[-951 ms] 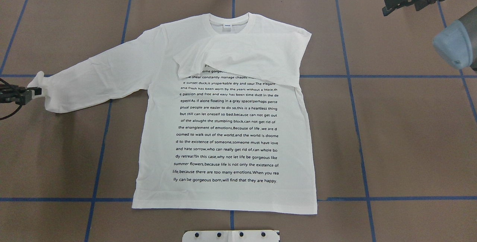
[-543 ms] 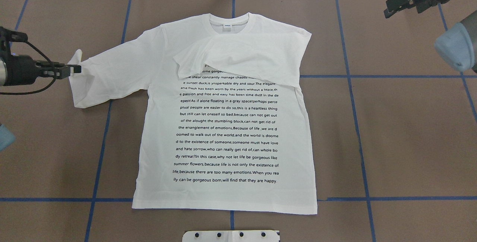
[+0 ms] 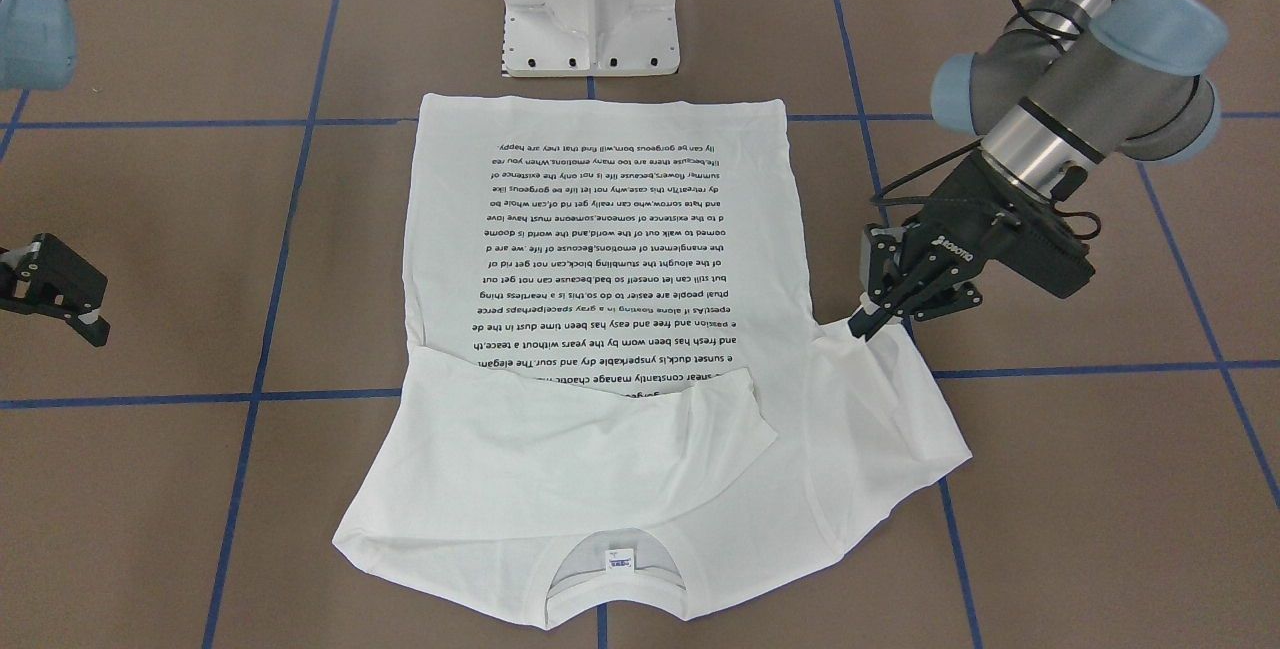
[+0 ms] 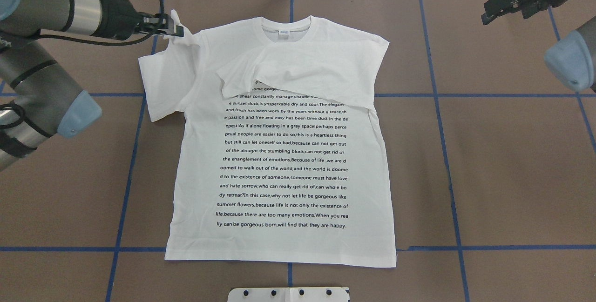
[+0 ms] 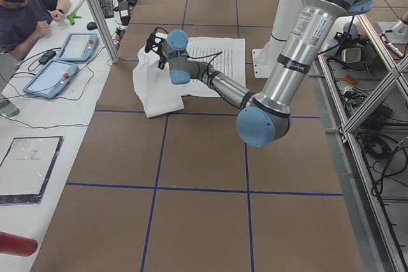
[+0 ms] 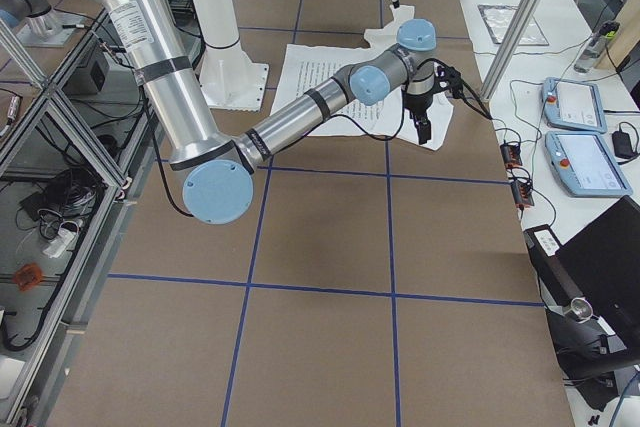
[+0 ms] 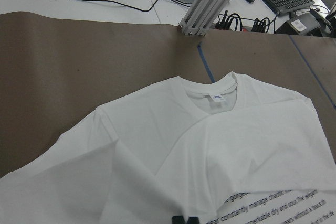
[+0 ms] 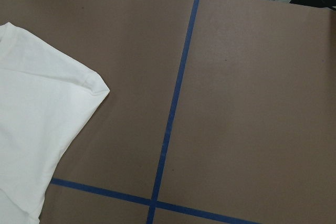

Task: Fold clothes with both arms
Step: 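Fold the held sleeve across the shirt body with the left gripper and release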

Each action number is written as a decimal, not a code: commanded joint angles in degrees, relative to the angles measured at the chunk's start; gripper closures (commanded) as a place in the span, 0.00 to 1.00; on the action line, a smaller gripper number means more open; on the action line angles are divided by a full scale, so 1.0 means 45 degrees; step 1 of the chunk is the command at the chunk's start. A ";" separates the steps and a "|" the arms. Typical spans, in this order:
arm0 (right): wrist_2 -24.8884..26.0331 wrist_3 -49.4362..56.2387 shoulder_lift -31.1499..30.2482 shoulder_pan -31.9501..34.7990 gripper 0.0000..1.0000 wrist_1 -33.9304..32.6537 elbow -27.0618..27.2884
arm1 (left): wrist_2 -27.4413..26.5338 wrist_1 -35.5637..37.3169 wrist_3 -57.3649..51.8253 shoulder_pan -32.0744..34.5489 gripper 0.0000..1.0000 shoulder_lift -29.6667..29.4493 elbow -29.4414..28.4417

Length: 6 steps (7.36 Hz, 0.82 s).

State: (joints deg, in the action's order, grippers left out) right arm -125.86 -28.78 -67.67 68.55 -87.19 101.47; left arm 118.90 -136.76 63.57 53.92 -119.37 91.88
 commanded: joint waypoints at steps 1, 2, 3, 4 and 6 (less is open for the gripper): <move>0.0000 -0.0012 -0.0022 0.0000 0.00 0.0000 -0.0028 | -0.0094 0.2530 0.1100 -0.0321 1.00 -0.2387 -0.0201; 0.0000 -0.0050 -0.0022 0.0000 0.00 0.0000 -0.0029 | -0.0481 0.3004 0.1513 -0.0729 1.00 -0.3326 -0.0628; 0.0000 -0.0051 -0.0022 0.0000 0.00 0.0000 -0.0048 | -0.1065 0.3009 0.1981 -0.1178 1.00 -0.4167 -0.1348; 0.0000 -0.0051 -0.0022 0.0000 0.00 0.0000 -0.0068 | -0.1574 0.3009 0.2392 -0.1666 1.00 -0.5085 -0.2245; 0.0000 -0.0109 -0.0060 0.0000 0.00 0.0000 -0.0029 | -0.3443 0.2815 0.2299 -0.3554 1.00 -0.5212 -0.2605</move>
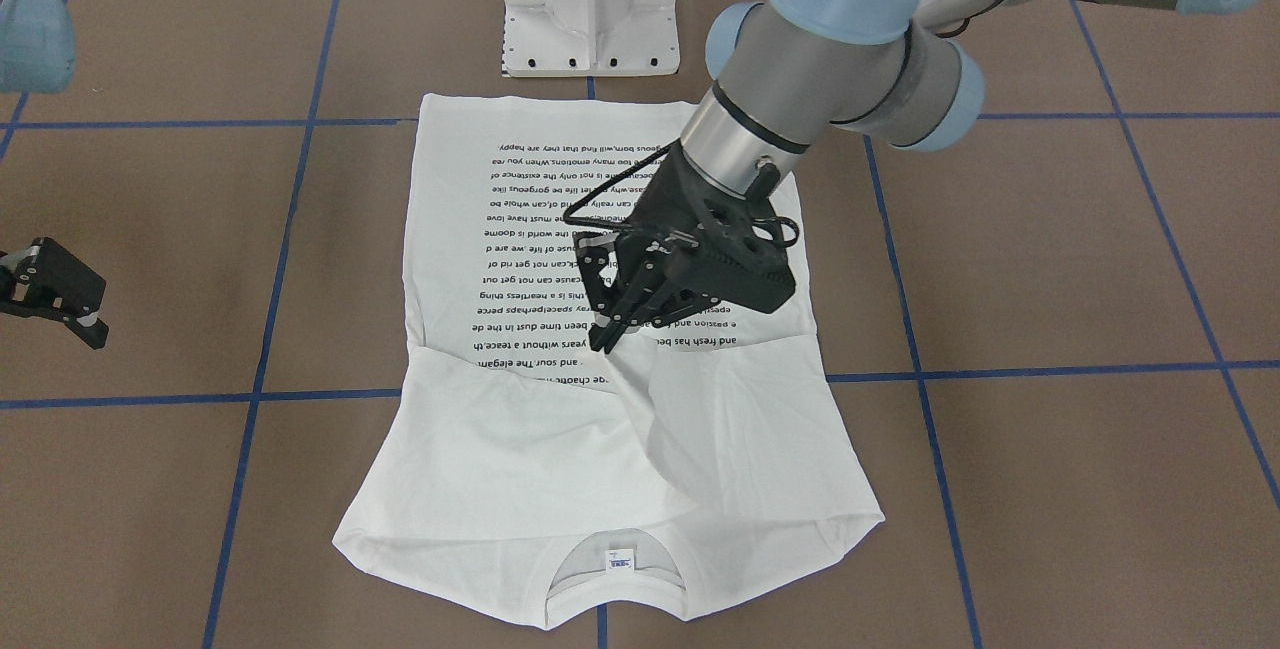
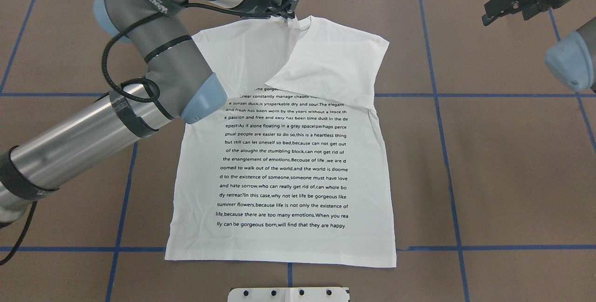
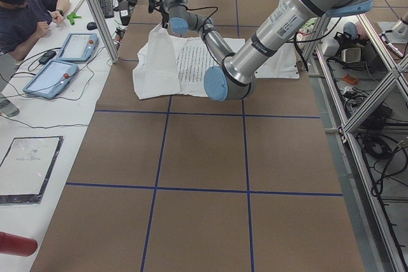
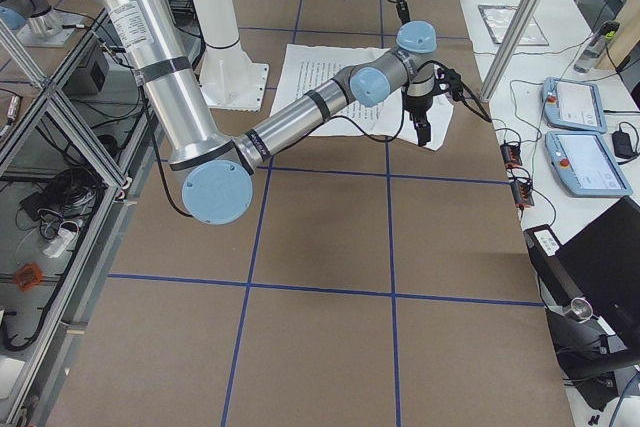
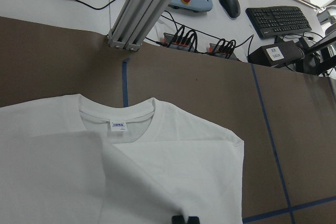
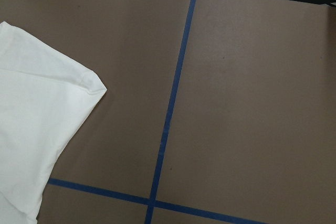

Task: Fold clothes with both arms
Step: 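Fold the held sleeve across the shirt body with the left gripper and release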

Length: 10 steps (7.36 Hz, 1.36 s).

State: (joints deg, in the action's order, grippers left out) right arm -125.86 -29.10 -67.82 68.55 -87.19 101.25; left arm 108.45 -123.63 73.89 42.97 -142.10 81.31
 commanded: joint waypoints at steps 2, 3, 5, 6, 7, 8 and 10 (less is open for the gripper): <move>0.0000 -0.0056 -0.0066 -0.0019 0.00 0.0000 0.0019 | -0.1929 -0.0803 0.0024 -0.2511 0.01 -0.0161 -0.0819; 0.0000 -0.0075 -0.0085 -0.0019 0.00 -0.0019 0.0019 | -0.3015 -0.0943 0.0122 -0.3135 0.00 -0.0296 -0.0920; 0.0000 -0.0327 -0.0027 -0.0155 0.00 0.0020 0.0058 | -0.2891 -0.0499 -0.0208 -0.3220 0.00 -0.0396 -0.0824; 0.0019 -0.0387 0.0186 -0.0601 0.00 0.0059 0.0058 | -0.2696 0.0433 -0.1408 -0.2988 0.00 -0.0356 -0.0495; 0.0135 -0.0504 0.0671 -0.1359 0.00 0.0349 -0.0096 | -0.2346 0.1235 -0.2329 -0.2483 0.00 -0.0008 0.0069; 0.0813 -0.1743 0.0734 -0.2005 0.00 0.0429 0.0038 | -0.1549 0.1359 -0.3344 -0.1724 0.00 0.0808 0.0848; 0.3191 -0.4066 0.2000 -0.4033 0.00 0.0392 -0.0195 | 0.0324 0.1360 -0.6327 0.0130 0.00 0.2954 0.2374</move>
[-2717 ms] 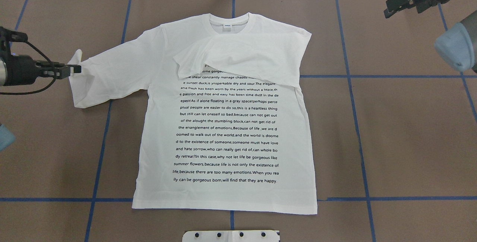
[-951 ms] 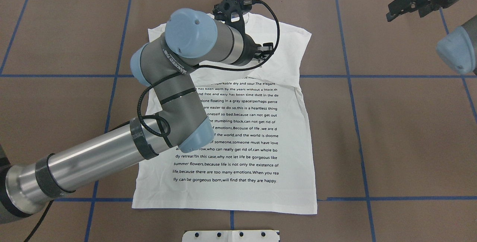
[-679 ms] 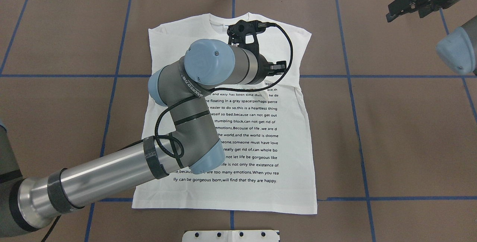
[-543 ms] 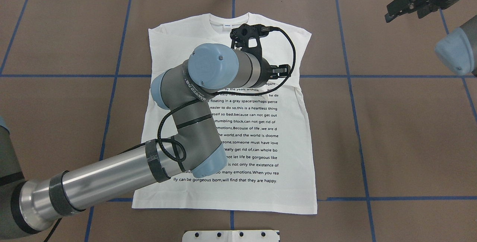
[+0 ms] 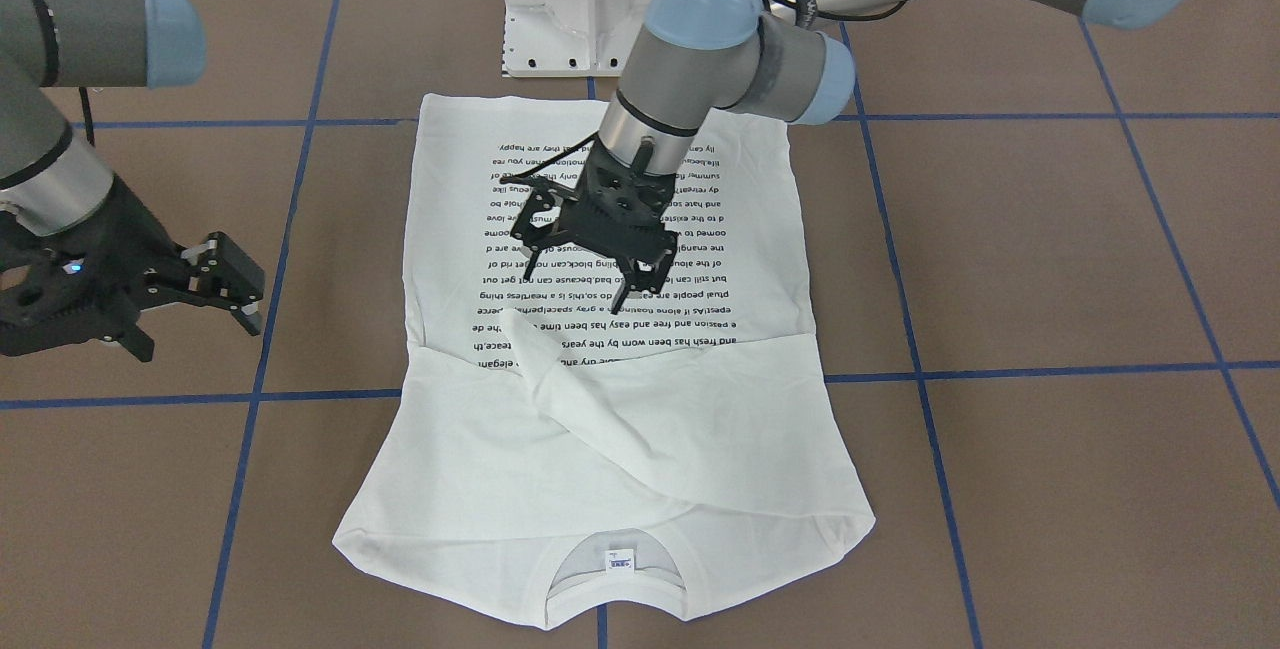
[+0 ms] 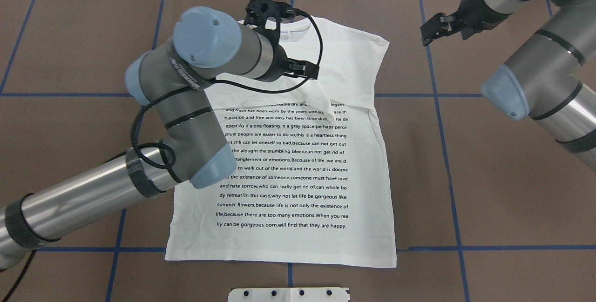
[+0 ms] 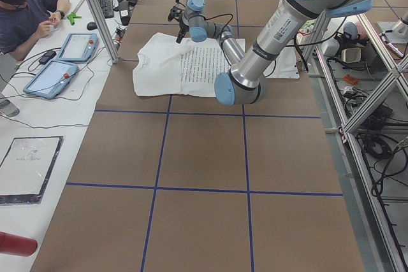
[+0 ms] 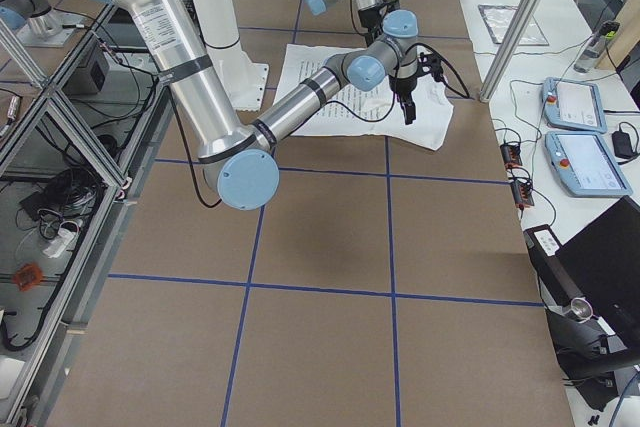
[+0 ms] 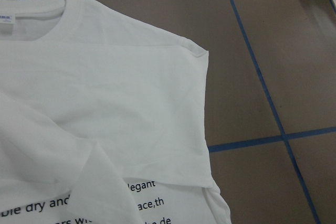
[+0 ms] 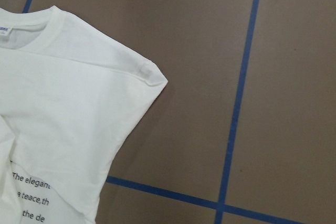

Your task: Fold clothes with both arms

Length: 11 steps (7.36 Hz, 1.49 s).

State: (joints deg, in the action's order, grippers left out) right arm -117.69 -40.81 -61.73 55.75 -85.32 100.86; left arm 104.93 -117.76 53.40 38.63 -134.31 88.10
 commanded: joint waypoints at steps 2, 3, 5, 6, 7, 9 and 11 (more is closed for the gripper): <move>0.3271 -0.2992 0.2203 -0.2752 0.00 -0.0142 -0.1212 | 0.2710 -0.0060 -0.4645 0.2678 0.00 0.2613 0.1340; 0.4423 -0.3561 0.3547 -0.3456 0.00 -0.0258 -0.2769 | 0.3066 -0.0099 -0.5646 0.3188 0.00 0.3123 0.1438; 0.5620 -0.4132 0.5157 -0.4474 0.00 -0.0978 -0.4536 | 0.3050 -0.0119 -0.5656 0.3252 0.00 0.3284 0.1537; 0.6167 -0.4133 0.5433 -0.4846 0.00 -0.1059 -0.5084 | 0.3050 -0.0119 -0.5579 0.3252 0.00 0.3342 0.1575; 0.6540 -0.4133 0.5881 -0.5102 0.00 -0.1176 -0.5882 | 0.3050 -0.0119 -0.5559 0.3252 0.00 0.3594 0.1788; 0.7225 -0.4133 0.6237 -0.5532 0.00 -0.1255 -0.6806 | 0.3049 -0.0119 -0.5461 0.3252 0.00 0.3713 0.1888; 0.7595 -0.3648 0.6159 -0.5612 0.00 -0.2149 -0.6808 | 0.3030 -0.0138 -0.5441 0.3252 0.00 0.3714 0.1888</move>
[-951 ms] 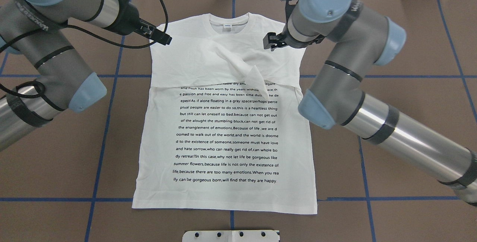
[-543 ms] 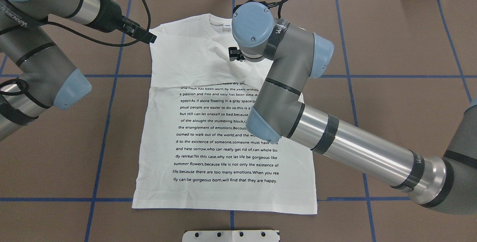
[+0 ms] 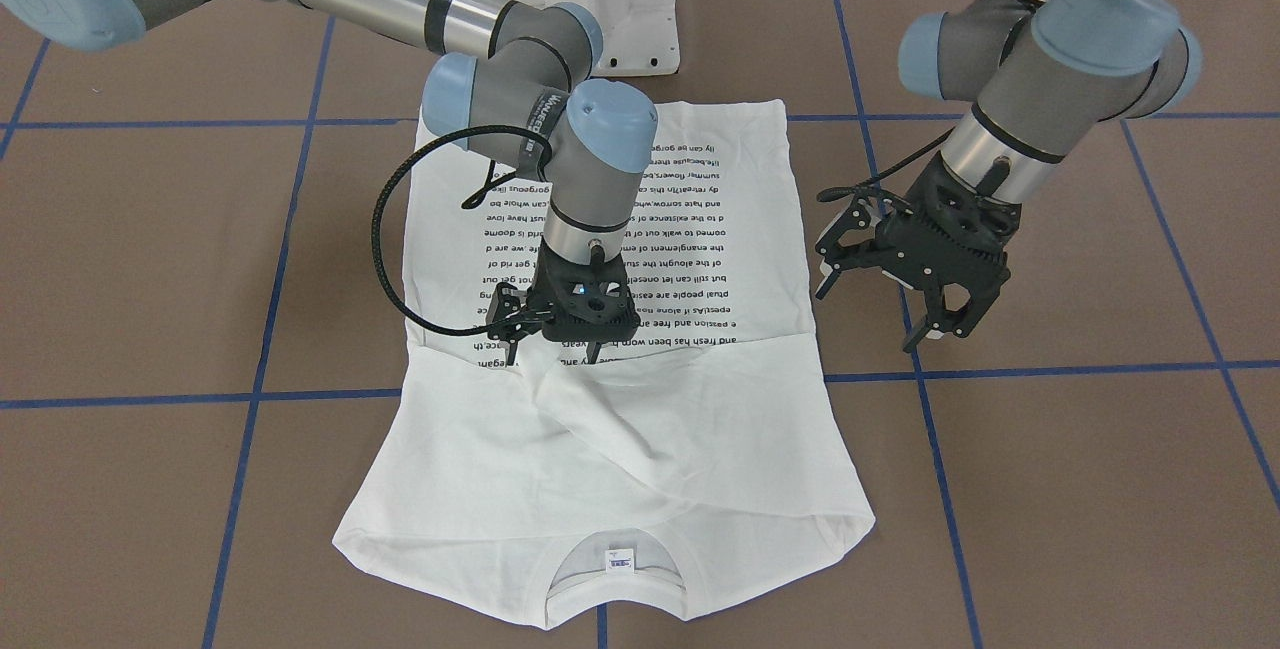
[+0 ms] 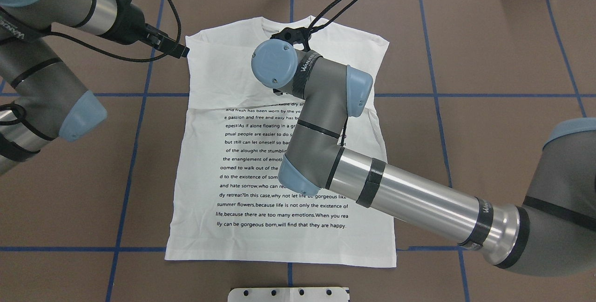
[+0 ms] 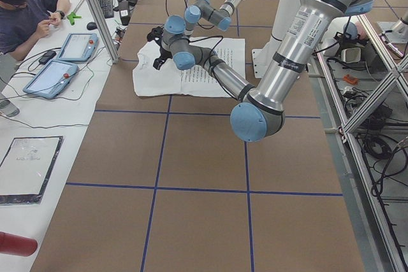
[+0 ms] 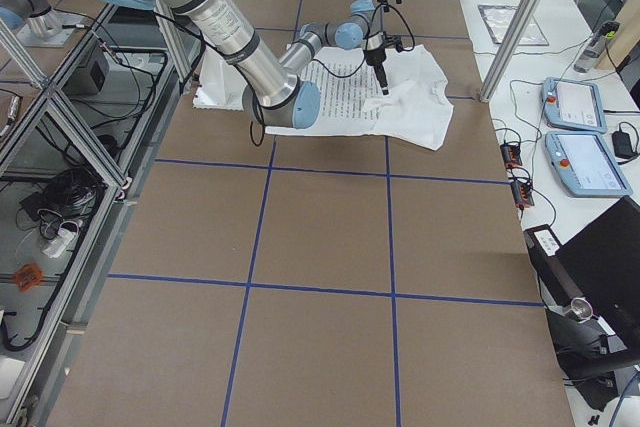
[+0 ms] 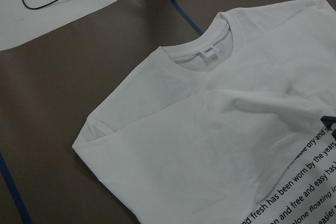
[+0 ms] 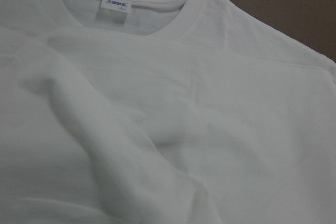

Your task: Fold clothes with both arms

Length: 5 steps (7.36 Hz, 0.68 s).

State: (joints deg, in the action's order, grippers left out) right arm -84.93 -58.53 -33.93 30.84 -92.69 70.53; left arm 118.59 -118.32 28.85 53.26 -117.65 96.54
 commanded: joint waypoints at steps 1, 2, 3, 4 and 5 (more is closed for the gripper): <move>0.0338 0.0755 -0.0134 -0.0095 0.00 -0.0922 -0.0068 | -0.0006 -0.0015 0.0035 -0.0019 0.00 0.0012 0.0012; 0.0396 0.1031 -0.0193 -0.0134 0.00 -0.1294 -0.0068 | -0.0006 -0.0015 0.0035 -0.0019 0.00 0.0012 0.0012; 0.0706 0.1091 -0.0271 -0.0231 0.01 -0.1297 -0.0087 | -0.0006 0.0005 0.0035 -0.0019 0.00 0.0031 0.0012; 0.0825 0.1537 -0.0330 -0.0193 0.01 -0.1317 -0.0126 | -0.0006 -0.0015 0.0035 -0.0019 0.00 0.0031 0.0012; 0.0962 0.2547 -0.0543 0.0097 0.02 -0.1317 -0.0126 | -0.0006 -0.0015 0.0112 -0.0019 0.00 0.0012 0.0012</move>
State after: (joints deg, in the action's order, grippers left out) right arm -81.45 -51.34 -35.49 30.31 -98.47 70.04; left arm 118.56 -118.37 29.09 53.18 -117.54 96.59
